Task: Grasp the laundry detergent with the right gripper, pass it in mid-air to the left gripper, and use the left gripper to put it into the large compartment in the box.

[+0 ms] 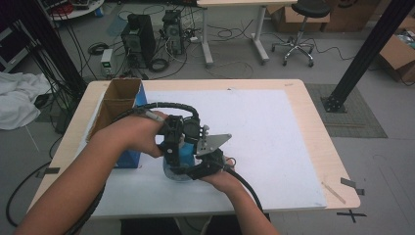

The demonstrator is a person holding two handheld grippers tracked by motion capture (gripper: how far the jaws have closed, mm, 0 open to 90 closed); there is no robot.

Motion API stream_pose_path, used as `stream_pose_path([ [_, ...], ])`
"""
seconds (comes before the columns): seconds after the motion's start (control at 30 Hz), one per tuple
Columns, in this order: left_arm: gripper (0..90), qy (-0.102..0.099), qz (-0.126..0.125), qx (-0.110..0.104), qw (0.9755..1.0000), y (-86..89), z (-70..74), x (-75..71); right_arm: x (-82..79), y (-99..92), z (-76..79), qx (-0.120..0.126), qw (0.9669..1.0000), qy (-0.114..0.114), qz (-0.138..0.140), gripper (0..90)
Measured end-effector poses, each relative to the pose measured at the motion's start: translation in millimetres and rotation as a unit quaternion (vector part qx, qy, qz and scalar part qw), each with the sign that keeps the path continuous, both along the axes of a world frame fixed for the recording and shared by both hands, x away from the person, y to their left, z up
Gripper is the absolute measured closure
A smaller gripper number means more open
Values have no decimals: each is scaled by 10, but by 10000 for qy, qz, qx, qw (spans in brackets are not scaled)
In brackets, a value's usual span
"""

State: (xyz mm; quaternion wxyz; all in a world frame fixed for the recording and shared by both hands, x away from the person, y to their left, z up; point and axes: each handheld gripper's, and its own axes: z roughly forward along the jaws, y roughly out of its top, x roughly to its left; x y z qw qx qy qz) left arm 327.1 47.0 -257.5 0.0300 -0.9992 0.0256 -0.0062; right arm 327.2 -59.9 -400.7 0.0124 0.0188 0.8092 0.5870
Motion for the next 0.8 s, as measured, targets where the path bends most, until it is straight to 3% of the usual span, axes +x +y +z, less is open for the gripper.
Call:
stream_pose_path([
  [0.6,379,-17,-14,15,10000,1,-8,-10,-11,-7,-15,15,10000,52,18,454],
  [0.8,385,-3,8,208,9998,-42,32,-36,-31,-4,-5,95,9999,73,74,450],
])
